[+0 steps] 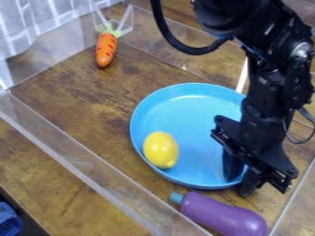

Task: Put the purple eggplant on the blue tray

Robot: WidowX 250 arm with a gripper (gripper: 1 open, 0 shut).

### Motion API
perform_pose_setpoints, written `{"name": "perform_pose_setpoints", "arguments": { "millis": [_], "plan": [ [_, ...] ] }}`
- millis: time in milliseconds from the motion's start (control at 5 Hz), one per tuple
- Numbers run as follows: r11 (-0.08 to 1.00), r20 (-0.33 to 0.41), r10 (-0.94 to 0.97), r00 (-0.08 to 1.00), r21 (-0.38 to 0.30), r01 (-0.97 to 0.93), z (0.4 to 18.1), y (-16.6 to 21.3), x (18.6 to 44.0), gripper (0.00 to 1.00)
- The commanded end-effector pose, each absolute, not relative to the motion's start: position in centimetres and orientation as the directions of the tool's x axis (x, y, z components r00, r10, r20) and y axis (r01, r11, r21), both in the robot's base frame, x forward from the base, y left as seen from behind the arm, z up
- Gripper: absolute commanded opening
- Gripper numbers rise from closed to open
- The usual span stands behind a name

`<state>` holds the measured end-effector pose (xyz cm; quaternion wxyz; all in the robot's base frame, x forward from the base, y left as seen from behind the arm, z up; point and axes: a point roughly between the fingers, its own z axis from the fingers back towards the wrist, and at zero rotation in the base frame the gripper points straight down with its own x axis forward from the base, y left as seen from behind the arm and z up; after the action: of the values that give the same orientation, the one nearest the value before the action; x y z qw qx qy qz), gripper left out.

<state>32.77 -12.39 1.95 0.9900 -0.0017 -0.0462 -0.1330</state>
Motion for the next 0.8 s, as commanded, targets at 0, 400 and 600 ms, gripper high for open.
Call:
{"name": "perform_pose_setpoints", "arguments": {
  "millis": [0,400,600],
  "plan": [
    [0.975,0.065,-0.22,0.973,0.016,0.22,1.2,-10.4,32.7,0.0],
    [0.931,0.068,-0.366,0.928,0.015,0.366,2.8,-11.5,33.0,0.0],
    [0.93,0.071,-0.367,0.928,0.015,0.367,3.1,-9.8,32.5,0.0]
  ]
}}
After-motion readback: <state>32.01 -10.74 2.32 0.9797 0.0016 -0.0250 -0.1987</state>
